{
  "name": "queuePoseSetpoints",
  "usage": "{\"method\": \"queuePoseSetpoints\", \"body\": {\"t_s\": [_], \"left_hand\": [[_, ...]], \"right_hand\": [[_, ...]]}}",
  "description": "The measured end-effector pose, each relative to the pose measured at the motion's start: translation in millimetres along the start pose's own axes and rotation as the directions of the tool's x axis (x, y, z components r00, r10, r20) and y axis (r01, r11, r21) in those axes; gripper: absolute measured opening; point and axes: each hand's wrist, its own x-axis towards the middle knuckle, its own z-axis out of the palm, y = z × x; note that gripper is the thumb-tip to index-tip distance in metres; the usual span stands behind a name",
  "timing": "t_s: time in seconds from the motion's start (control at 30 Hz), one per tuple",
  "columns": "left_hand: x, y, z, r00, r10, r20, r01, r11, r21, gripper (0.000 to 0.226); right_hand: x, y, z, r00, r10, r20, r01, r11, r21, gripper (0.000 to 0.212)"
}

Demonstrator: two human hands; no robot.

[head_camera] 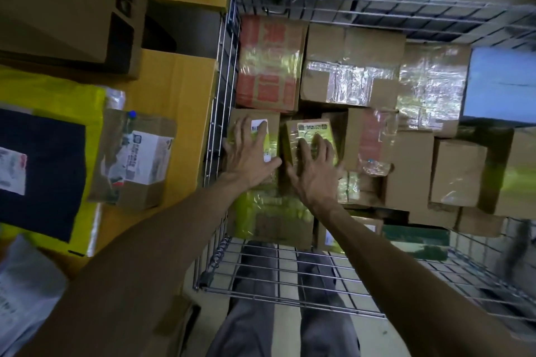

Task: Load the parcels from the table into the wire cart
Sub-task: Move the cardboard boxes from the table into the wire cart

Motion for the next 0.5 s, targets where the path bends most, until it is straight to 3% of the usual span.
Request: {"method": "queuePoseSetpoints", "body": {"t_s": [0.23,0.5], "left_hand": [[3,-12,15,0.997,0.061,-0.04,-0.058,0.994,0.088,0.093],[-2,-12,30,0.997,0.066,-0.04,-0.064,0.996,0.055,0.084]], "right_hand": [[19,-14,13,0.998,0.058,-0.026,-0.058,0.998,0.016,0.065],[21,-14,20,0.998,0.065,-0.026,-0.063,0.996,0.058,0.063]]}}
